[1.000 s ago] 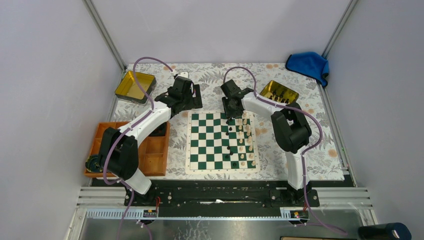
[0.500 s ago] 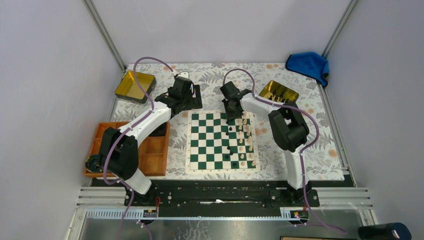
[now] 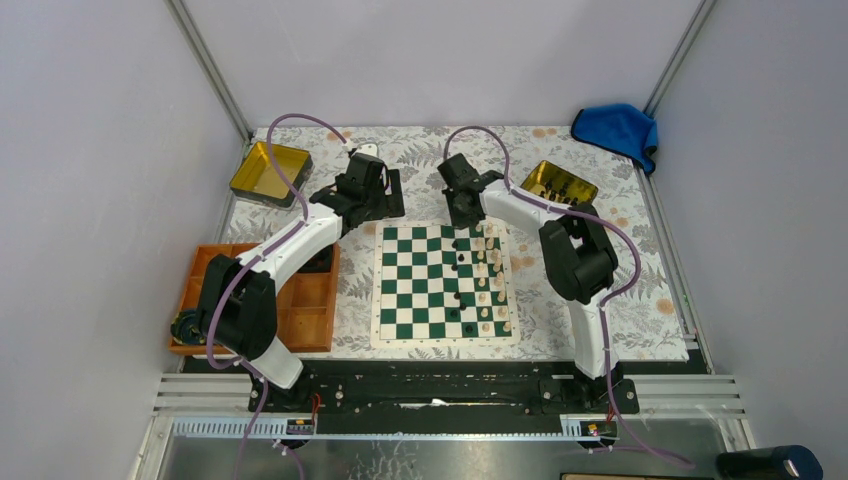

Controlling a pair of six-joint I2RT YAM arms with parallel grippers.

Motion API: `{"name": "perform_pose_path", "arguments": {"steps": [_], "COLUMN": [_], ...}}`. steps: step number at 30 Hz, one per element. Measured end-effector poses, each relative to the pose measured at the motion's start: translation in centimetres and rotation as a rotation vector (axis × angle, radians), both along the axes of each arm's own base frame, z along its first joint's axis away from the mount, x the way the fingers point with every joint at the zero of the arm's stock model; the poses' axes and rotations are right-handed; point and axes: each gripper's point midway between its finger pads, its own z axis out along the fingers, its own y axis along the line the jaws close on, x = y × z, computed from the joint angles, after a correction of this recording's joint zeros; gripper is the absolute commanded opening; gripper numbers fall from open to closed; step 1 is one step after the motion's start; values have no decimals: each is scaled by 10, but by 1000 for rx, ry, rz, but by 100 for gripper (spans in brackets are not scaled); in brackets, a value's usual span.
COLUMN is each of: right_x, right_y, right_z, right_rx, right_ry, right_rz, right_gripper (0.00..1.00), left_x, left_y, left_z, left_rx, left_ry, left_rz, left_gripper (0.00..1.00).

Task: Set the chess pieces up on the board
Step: Move the chess piece to the chessboard.

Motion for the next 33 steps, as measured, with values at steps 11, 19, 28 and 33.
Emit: {"name": "perform_pose_path", "arguments": {"steps": [11,19,28,33], "right_x": [24,21,10,-1], "right_y": [23,70,133,142], "right_z": [35,26,18,8], "right_rx": [31,33,42,29], "right_ry": [-67,-45,-34,-5], "right_rz": [37,120,226,250], "right_gripper": [9,8,8,8], "left_x": [-7,-32,-60,-66], "left_y": [12,34,59,64], "left_z": [19,44,61,66], "left_rx": [9,-5,-26,-36], "left_ry": [-57,-141,-225,-247], "left_rz": [35,91,170,187], "left_gripper": [98,99,99,99]}}
